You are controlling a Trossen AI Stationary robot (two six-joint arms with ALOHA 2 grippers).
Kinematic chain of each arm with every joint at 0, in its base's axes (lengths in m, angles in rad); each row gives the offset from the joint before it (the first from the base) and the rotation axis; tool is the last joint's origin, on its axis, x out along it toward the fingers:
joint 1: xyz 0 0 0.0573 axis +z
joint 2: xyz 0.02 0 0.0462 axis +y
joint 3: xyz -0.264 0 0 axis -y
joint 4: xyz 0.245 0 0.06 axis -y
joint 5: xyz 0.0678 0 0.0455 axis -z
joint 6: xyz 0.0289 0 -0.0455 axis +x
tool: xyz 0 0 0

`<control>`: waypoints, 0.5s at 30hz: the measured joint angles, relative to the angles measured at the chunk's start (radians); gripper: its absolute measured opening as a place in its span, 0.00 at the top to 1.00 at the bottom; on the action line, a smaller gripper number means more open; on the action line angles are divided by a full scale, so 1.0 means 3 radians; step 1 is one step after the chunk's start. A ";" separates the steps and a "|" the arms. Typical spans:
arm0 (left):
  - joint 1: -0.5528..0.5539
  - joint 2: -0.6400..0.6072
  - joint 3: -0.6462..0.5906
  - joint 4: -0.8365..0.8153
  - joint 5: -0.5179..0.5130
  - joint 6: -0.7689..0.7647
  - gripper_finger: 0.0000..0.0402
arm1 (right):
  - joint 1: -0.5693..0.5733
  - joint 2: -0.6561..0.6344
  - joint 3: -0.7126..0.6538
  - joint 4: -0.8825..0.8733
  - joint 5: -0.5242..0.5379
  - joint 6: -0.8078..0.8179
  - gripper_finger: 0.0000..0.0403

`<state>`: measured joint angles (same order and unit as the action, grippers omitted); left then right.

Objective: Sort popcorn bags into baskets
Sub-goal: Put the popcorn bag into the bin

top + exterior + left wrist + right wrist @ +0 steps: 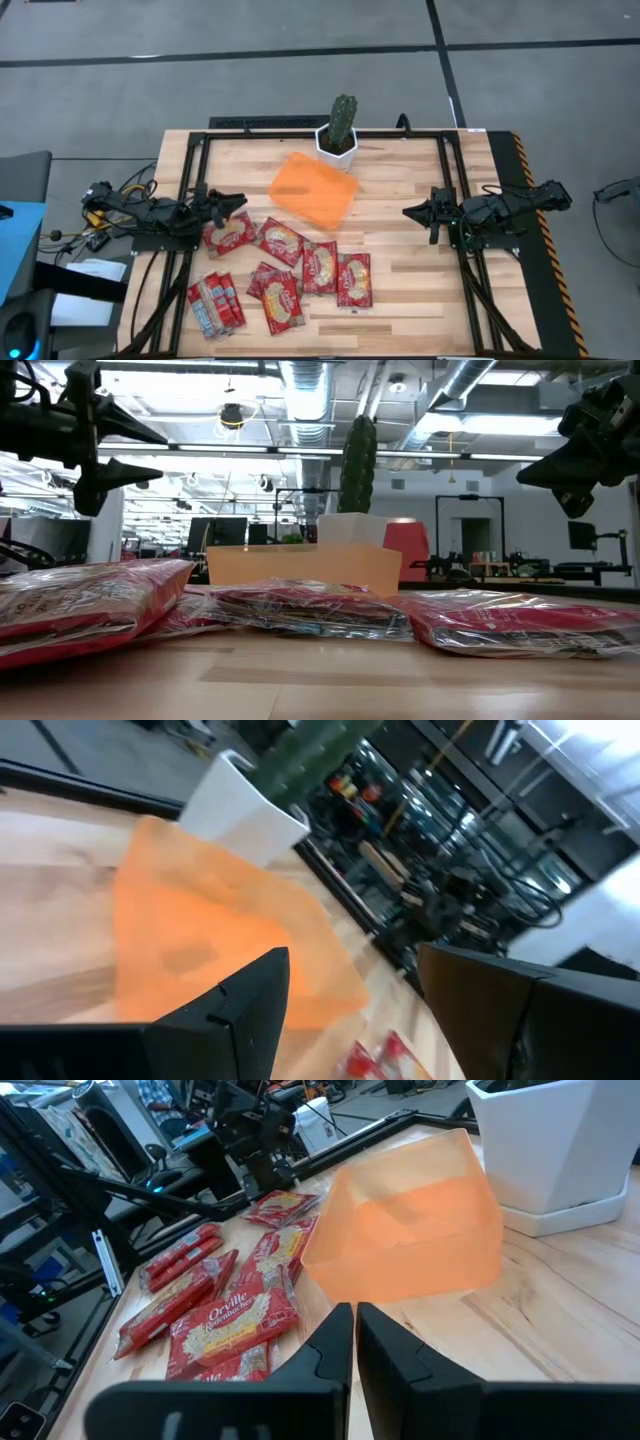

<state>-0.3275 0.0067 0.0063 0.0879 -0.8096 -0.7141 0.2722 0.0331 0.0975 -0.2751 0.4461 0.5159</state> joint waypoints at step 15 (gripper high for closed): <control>0.0000 0.0000 0.0000 -0.0037 -0.0361 -0.0747 0.47 | 0.0000 0.0000 0.0000 0.0000 0.0000 0.0000 0.89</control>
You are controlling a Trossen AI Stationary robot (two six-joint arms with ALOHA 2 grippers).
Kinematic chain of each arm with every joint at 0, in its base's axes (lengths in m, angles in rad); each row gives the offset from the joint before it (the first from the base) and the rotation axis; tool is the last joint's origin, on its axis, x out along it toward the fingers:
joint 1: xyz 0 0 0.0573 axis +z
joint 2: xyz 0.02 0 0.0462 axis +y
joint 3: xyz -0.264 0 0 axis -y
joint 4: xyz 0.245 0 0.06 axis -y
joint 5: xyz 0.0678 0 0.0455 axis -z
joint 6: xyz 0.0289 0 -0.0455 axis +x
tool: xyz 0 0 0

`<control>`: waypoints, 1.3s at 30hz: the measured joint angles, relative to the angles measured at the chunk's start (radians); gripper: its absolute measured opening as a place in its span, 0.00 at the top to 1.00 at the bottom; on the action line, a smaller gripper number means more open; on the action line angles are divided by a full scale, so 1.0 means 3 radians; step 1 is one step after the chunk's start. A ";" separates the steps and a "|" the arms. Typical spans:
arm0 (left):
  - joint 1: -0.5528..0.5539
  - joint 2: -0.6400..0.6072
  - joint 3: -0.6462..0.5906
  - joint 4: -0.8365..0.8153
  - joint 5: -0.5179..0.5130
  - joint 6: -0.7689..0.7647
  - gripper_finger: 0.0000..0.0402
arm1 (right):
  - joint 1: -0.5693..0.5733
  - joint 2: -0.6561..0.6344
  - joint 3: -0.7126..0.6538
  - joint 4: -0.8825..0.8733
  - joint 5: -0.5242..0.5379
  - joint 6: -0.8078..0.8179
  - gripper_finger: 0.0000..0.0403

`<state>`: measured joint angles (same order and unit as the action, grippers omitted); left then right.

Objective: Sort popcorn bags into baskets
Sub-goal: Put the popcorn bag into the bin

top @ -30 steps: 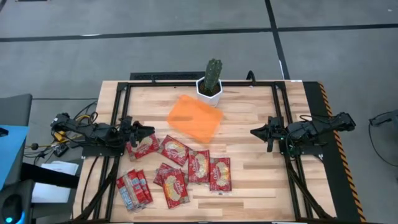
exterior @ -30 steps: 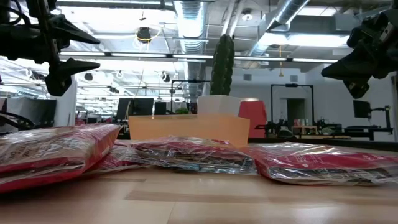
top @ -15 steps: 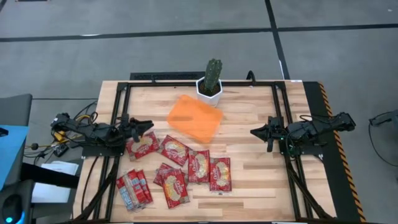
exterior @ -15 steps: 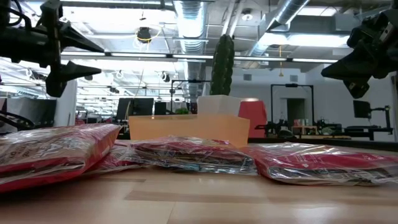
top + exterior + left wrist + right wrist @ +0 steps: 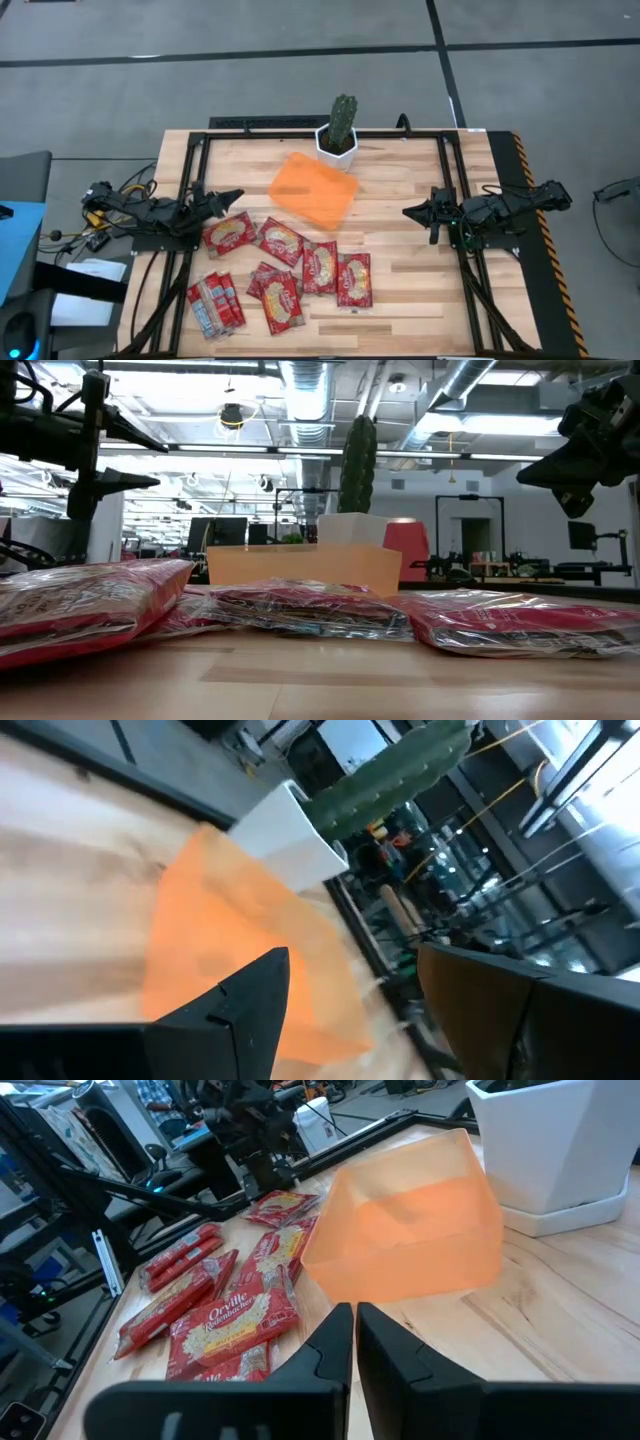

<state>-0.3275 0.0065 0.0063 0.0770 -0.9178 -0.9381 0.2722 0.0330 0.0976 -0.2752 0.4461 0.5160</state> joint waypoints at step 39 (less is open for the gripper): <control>0.0038 0.2171 0.2481 -0.2171 0.1170 -0.0370 0.47 | 0.0000 -0.0002 -0.0005 0.1059 0.0642 0.0626 0.89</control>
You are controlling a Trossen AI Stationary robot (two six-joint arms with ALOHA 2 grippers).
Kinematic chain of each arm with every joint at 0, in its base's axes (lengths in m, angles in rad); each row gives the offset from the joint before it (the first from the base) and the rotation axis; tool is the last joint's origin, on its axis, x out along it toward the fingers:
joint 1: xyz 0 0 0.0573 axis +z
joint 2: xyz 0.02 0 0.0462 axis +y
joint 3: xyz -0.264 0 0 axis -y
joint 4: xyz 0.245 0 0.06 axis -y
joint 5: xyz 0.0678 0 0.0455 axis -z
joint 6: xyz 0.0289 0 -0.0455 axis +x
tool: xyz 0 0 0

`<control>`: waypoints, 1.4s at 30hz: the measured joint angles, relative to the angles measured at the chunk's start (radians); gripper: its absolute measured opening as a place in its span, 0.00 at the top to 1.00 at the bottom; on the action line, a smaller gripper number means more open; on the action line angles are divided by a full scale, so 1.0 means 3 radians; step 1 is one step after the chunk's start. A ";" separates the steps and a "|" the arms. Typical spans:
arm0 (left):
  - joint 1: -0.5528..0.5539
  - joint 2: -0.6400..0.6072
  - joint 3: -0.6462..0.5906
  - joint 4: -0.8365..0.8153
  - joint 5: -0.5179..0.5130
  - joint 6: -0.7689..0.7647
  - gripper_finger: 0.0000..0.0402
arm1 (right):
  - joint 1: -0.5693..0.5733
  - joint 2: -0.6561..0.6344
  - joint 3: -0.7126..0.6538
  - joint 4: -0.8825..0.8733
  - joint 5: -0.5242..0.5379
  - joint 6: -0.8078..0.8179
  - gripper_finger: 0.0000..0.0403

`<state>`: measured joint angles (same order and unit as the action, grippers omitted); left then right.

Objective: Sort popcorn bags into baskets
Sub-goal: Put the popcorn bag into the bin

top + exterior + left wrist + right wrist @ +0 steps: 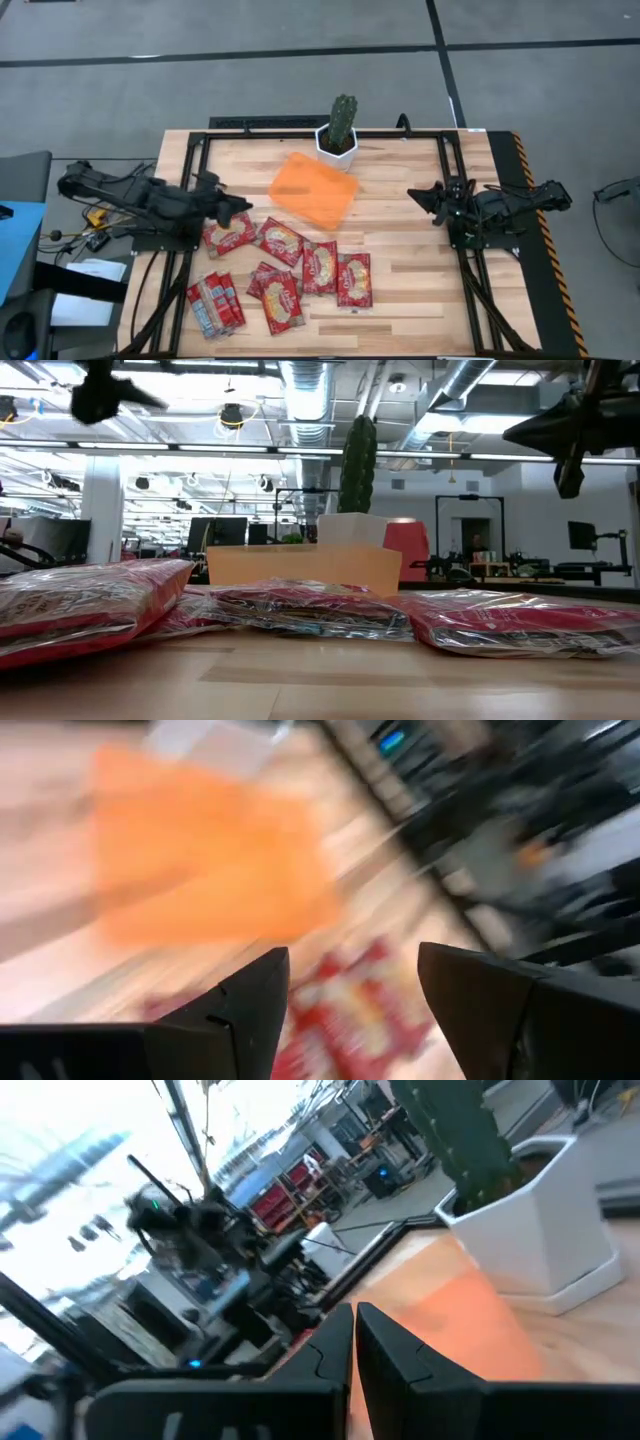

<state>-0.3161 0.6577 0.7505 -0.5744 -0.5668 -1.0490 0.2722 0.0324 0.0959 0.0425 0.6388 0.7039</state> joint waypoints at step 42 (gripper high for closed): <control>0.2622 0.2015 -0.0008 -0.1113 0.2461 0.3022 0.27 | -0.0003 0.0001 0.0006 -0.0349 -0.0120 0.0160 0.84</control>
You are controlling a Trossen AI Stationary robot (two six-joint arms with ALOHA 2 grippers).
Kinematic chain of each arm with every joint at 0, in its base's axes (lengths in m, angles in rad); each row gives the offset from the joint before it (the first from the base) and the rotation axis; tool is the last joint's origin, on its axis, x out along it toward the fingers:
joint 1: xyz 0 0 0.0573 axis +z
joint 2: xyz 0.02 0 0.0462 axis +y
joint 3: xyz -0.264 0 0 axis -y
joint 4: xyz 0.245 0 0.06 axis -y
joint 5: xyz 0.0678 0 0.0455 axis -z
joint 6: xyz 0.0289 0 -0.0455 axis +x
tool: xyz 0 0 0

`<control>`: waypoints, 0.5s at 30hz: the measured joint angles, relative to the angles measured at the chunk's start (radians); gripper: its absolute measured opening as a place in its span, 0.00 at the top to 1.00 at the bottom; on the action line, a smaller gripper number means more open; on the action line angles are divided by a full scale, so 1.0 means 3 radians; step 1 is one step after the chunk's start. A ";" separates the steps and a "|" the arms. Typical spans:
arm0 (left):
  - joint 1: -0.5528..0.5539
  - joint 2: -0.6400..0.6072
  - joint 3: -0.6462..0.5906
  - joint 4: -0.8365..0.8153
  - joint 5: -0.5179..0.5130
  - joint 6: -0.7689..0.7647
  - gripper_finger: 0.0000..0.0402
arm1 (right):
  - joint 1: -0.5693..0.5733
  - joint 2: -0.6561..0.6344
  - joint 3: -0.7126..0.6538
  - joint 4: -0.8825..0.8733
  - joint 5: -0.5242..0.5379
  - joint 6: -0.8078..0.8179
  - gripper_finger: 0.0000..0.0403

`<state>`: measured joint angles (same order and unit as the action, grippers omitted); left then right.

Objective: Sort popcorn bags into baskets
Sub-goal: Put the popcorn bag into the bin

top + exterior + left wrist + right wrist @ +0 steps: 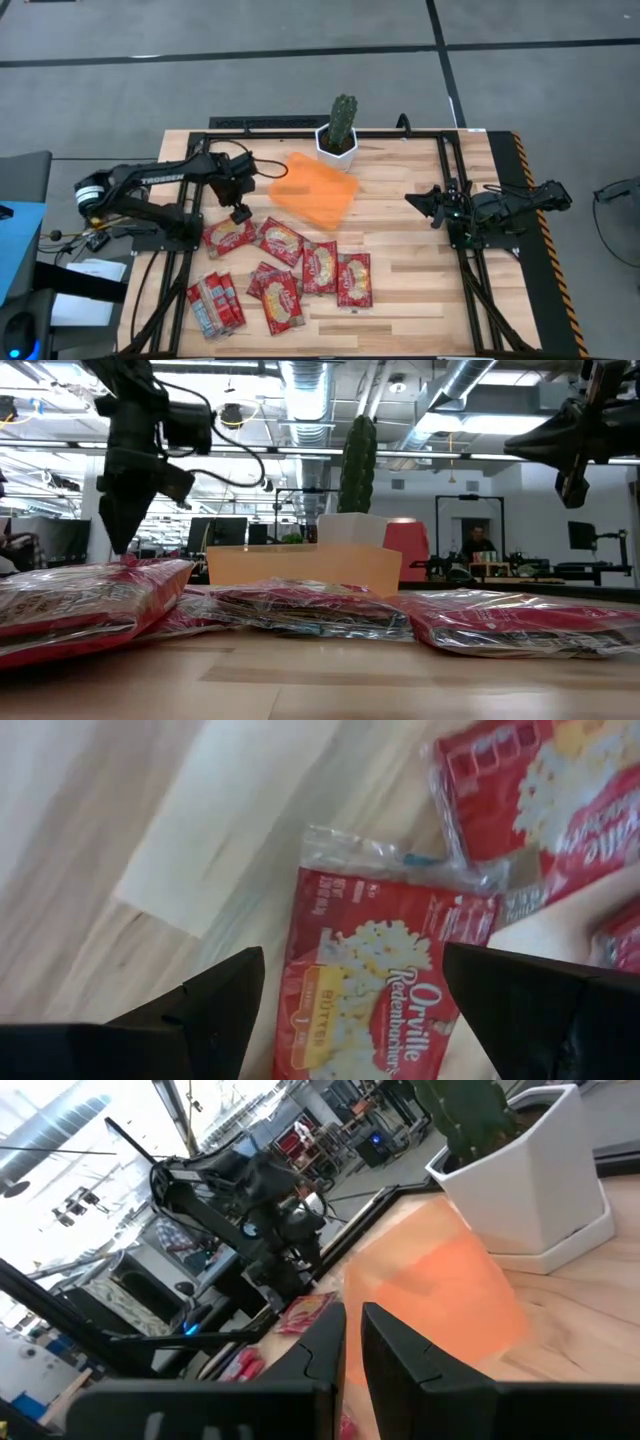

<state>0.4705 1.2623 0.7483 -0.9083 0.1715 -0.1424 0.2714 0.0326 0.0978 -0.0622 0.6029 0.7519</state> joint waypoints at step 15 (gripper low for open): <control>0.0018 0.0689 -0.0415 0.0428 0.0555 0.0081 0.27 | 0.0000 0.0000 0.0000 -0.0047 0.0001 0.0002 0.84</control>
<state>0.4759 1.4688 0.6239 -0.7800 0.3379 -0.1180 0.2714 0.0326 0.0978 -0.0763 0.6033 0.7525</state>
